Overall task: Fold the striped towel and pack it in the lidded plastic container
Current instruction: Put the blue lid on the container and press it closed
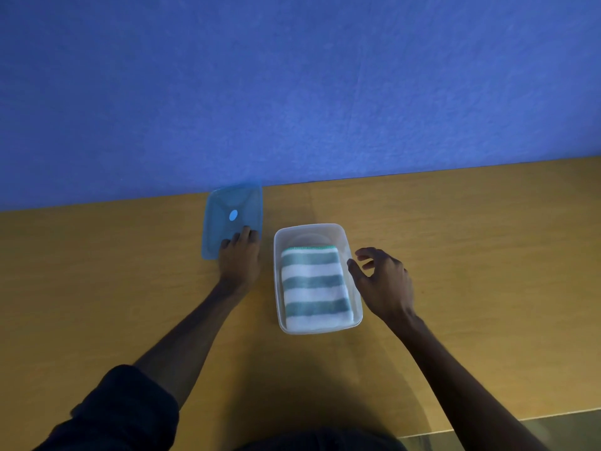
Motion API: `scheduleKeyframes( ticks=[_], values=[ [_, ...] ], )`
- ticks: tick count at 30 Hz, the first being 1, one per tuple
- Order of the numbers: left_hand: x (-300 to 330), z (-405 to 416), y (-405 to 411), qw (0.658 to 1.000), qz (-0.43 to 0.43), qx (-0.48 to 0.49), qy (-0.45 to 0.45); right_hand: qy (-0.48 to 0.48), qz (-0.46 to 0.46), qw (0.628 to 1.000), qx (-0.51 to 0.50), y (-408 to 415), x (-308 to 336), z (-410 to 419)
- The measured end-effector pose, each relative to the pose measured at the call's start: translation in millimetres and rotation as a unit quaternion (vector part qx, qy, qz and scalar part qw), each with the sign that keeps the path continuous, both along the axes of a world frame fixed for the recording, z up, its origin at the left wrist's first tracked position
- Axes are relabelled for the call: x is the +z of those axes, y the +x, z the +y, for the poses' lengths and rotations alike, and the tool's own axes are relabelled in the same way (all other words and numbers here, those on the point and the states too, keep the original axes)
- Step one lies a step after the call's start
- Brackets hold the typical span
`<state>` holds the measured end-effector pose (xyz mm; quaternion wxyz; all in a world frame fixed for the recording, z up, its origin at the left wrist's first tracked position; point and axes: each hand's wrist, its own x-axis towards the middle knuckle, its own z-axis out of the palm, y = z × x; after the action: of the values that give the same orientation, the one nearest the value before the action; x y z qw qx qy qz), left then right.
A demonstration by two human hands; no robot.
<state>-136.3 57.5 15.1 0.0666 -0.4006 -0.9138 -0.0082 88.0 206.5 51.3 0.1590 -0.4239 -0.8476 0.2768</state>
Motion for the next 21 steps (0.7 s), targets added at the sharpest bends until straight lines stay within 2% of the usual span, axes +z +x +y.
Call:
scheduleKeyframes(
  ticks=[3,6,8,14,16,21],
  values=[
    [18,-8,3,0.995,0.009,0.022,0.095,-0.004,0.010,1.000,0.005,1,3,-2],
    [35,-14,5,0.980,-0.019,0.082,0.183,-0.009,0.019,1.000,0.009,0,8,-4],
    [43,-19,6,0.965,-0.038,0.080,0.245,-0.010,0.024,1.000,0.015,-1,11,-5],
    [59,-39,11,0.874,-0.138,0.079,0.460,0.014,0.041,0.996,0.075,-6,21,-13],
    [66,-43,18,0.847,-0.164,0.087,0.498,0.026,0.047,0.994,0.096,-9,24,-16],
    [87,-46,36,0.808,-0.195,0.093,0.549,0.040,0.049,0.992,0.111,-19,29,-24]
  ],
)
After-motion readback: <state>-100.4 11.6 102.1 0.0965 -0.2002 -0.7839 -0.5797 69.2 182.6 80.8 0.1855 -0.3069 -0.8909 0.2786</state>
